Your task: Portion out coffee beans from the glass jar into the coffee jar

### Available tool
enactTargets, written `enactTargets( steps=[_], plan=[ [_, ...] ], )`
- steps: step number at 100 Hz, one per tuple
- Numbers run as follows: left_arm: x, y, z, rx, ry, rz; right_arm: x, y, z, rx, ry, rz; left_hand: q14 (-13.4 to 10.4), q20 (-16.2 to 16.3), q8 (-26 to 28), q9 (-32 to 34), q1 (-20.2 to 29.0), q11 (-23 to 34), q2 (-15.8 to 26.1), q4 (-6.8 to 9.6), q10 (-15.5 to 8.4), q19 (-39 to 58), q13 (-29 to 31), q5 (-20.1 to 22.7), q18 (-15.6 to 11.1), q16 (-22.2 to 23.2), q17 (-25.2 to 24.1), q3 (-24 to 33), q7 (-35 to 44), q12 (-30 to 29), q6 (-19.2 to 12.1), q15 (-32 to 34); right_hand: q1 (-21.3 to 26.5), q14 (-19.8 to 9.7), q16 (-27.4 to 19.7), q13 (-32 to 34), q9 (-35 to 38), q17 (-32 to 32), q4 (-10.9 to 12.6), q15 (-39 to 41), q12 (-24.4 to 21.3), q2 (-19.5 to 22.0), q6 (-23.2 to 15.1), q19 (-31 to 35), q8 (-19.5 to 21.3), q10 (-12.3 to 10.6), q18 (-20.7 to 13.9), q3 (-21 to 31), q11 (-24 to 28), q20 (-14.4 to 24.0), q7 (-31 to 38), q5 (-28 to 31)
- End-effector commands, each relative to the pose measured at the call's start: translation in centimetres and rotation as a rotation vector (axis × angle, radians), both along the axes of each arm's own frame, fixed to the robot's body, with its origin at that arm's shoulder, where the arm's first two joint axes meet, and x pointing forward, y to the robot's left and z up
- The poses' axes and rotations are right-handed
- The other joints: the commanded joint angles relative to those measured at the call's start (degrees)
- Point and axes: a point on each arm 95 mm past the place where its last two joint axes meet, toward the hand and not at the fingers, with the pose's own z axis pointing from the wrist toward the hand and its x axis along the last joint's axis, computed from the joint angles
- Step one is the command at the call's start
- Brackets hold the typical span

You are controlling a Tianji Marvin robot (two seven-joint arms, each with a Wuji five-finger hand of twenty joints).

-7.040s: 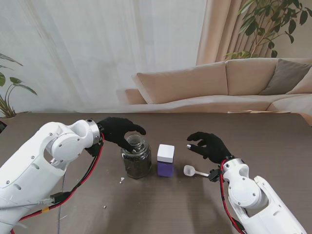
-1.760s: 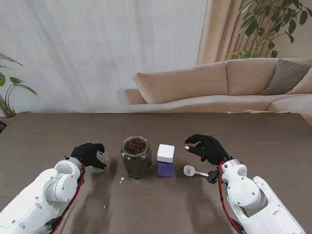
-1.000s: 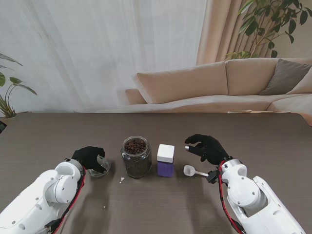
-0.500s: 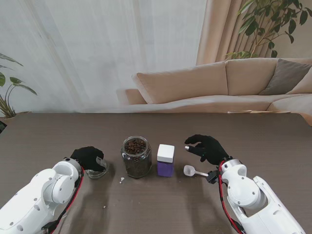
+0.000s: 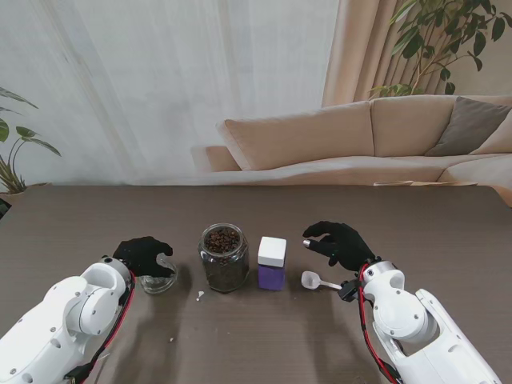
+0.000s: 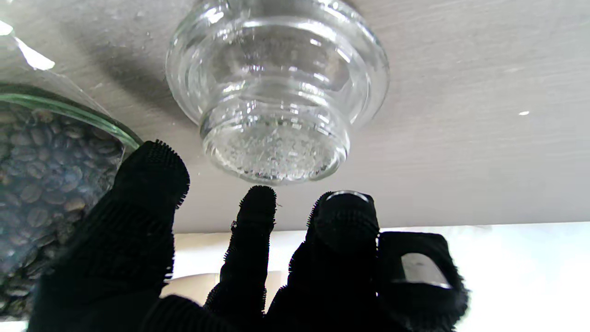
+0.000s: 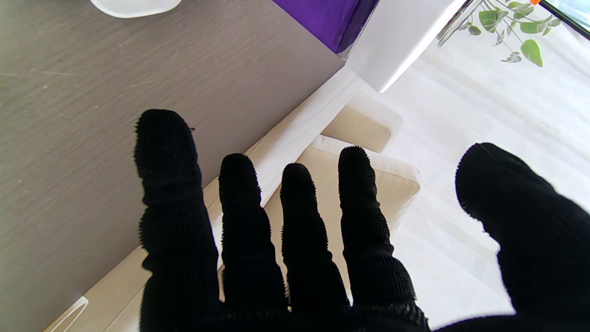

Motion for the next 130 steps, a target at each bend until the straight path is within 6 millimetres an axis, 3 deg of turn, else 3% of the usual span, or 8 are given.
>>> enactTargets(
  steps=[1,12,25,31,48,71,86,130],
  plan=[
    [0.0,-0.3,0.6,-0.008,-0.008,-0.009,-0.2,0.3,-0.3,0.001,0.016,0.013,3.40,1.61,-1.04,-2.31,-1.81,-1.31,2.33,1.78,1.17,8.89,-2.61,-1.29,1.56,-0.61,-1.84,-2.48,-0.98,-1.36,-1.05,-2.97,-0.55,0.14,0.37,-0.33,1.25,-32.16,1.49,-0.48,0.31,1.74,-0.02,0.12,1.04,1.11,0.92,0.35,-0.32,0.94,-0.43,1.43],
    [0.0,-0.5,1.3,-0.047,-0.036,-0.003,-0.1,0.3,-0.3,0.000,0.015,0.013,10.62,9.57,-1.88,-2.79,-0.11,-2.43,4.13,2.24,0.98,-2.98,-9.04,-2.10,9.98,-2.00,-11.82,-5.26,-1.37,-3.30,-0.05,-13.30,-0.56,0.06,0.38,-0.26,1.16,-32.15,1.48,-0.46,0.30,1.71,-0.08,0.13,1.00,1.14,0.97,0.35,-0.34,0.95,-0.65,1.05],
    [-0.2,-0.8,2.8,-0.122,-0.087,0.008,-0.1,0.3,-0.3,0.000,0.015,0.012,14.35,16.78,-2.09,-2.72,0.78,-2.90,4.80,2.24,0.01,-16.61,-16.74,-2.67,14.29,-2.57,-26.33,-5.29,-1.68,-3.34,1.36,-19.85,-0.52,0.08,0.37,-0.34,1.10,-32.16,1.48,-0.48,0.30,1.67,-0.10,0.14,1.00,1.13,0.92,0.37,-0.34,0.95,-0.81,0.55],
    [-0.5,-1.0,3.7,-0.155,-0.114,0.003,-0.1,0.3,-0.3,-0.001,0.015,0.010,15.26,15.99,-2.09,-2.89,0.96,-3.13,5.26,2.31,-1.09,-23.31,-20.29,-3.13,14.57,-5.53,-32.71,-6.18,-1.88,-3.42,1.70,-26.61,-0.47,0.04,0.36,-0.38,0.99,-32.13,1.47,-0.50,0.30,1.57,-0.32,0.17,0.95,1.06,0.94,0.40,-0.35,0.96,-0.98,0.03],
    [-1.5,-1.8,6.1,-0.326,-0.115,0.011,-0.1,0.3,-0.3,-0.003,0.011,0.010,16.80,4.88,-2.00,-5.49,4.17,-5.16,7.88,2.91,-1.67,-45.68,-29.48,-3.92,14.52,-16.99,-46.19,-10.31,-2.46,-5.75,3.34,-46.26,-0.44,0.12,0.37,-0.38,1.19,-32.09,1.44,-0.48,0.34,1.55,-0.30,0.21,1.08,1.10,0.96,0.46,-0.21,0.96,-0.68,0.19],
    [-2.9,-2.4,7.4,-0.538,-0.119,-0.011,-0.2,0.5,-0.4,-0.007,0.012,0.014,12.92,-4.97,-2.05,-8.77,6.79,-7.14,8.62,3.45,-3.76,-74.18,-37.19,-4.75,11.17,-31.11,-50.61,-13.63,-3.12,-10.93,3.65,-64.54,-0.41,0.02,0.35,-0.34,1.09,-32.14,1.40,-0.45,0.32,1.40,-0.32,0.26,1.07,1.09,0.90,0.54,-0.20,0.95,-0.56,0.09],
    [-3.6,-2.6,7.2,-0.680,-0.118,-0.042,-0.2,0.6,-0.4,-0.013,0.000,0.014,10.87,-7.39,-2.46,-11.64,8.18,-7.99,7.60,3.64,-4.64,-89.08,-40.54,-5.88,9.06,-35.15,-49.54,-13.39,-3.76,-13.53,4.12,-68.52,-0.38,-0.07,0.38,-0.11,1.24,-31.94,1.38,-0.33,0.35,1.23,-0.26,0.42,1.05,1.14,0.86,0.67,-0.08,0.96,-0.45,0.20],
    [-4.1,-3.6,3.8,-0.892,-0.140,-0.069,-0.1,1.0,0.0,-0.119,-0.081,0.018,8.60,-8.13,-3.76,-13.31,9.19,-8.32,6.34,3.69,-5.41,-94.24,-43.44,-7.86,5.46,-37.41,-51.90,-12.42,-5.01,-15.04,3.37,-69.93,-0.53,-0.47,0.23,-0.52,0.70,-32.06,1.17,-0.40,0.28,-0.19,-0.91,0.72,0.91,0.91,0.81,0.68,-0.08,0.75,-0.33,-0.26]
  ],
)
